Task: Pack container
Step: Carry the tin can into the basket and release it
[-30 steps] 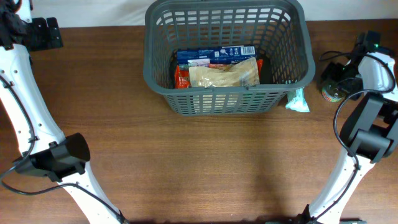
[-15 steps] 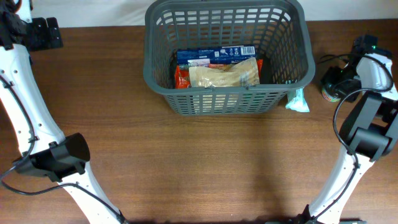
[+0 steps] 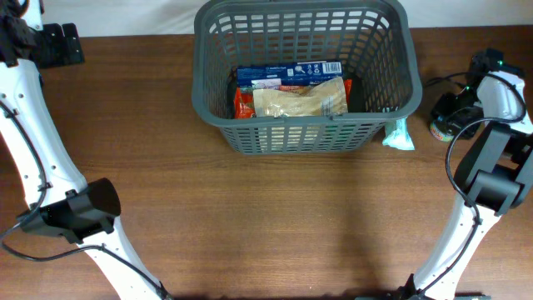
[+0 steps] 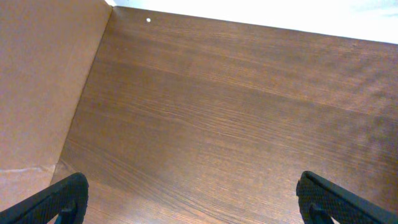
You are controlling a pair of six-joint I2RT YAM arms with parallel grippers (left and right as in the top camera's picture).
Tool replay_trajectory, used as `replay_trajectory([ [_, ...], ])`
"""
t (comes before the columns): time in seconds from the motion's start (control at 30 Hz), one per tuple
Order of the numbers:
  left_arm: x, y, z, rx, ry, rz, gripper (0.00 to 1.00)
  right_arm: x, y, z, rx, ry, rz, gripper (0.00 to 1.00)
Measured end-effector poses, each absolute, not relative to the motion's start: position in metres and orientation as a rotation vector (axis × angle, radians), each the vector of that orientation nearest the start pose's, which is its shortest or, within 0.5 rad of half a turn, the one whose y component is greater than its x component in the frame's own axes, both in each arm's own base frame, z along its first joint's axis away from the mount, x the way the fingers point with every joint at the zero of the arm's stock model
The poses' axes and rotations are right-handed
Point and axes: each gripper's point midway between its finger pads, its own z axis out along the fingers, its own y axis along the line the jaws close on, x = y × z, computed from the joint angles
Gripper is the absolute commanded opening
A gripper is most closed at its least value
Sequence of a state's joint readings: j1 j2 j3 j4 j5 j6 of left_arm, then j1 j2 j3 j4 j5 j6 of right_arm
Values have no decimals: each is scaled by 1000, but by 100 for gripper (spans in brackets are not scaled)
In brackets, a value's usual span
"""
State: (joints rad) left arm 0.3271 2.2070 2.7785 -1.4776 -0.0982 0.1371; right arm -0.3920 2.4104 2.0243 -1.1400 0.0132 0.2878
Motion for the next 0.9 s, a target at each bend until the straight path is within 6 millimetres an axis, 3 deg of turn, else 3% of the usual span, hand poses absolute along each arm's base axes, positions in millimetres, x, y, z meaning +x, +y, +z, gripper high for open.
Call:
replay_trajectory([
  [0.13, 470, 177, 316, -280, 2483, 318, 99, 450, -188, 38, 1022, 2888, -21, 59],
  [0.2, 470, 177, 316, -280, 2483, 318, 99, 460, -192, 64, 1006, 2840, -24, 59],
  [0.27, 470, 177, 316, -280, 2483, 318, 99, 469, -195, 103, 982, 2773, -29, 59],
  [0.33, 470, 177, 316, -279, 2483, 318, 99, 475, -197, 160, 942, 2668, -37, 59],
  [0.37, 470, 177, 316, -279, 2483, 318, 99, 475, -197, 174, 932, 2640, -38, 59],
  [0.5, 470, 177, 316, -279, 2483, 318, 99, 465, -179, 297, 803, 2410, -30, 61],
  [0.63, 470, 177, 316, -280, 2483, 318, 99, 438, -119, 412, 578, 2183, 55, 61],
  [0.73, 470, 177, 316, -280, 2483, 318, 99, 414, -58, 467, 391, 2080, 148, 61],
  [0.8, 470, 177, 316, -280, 2483, 318, 99, 402, -20, 484, 271, 2059, 204, 61],
  [0.9, 470, 177, 316, -279, 2483, 318, 99, 394, 29, 482, 118, 2094, 274, 61],
])
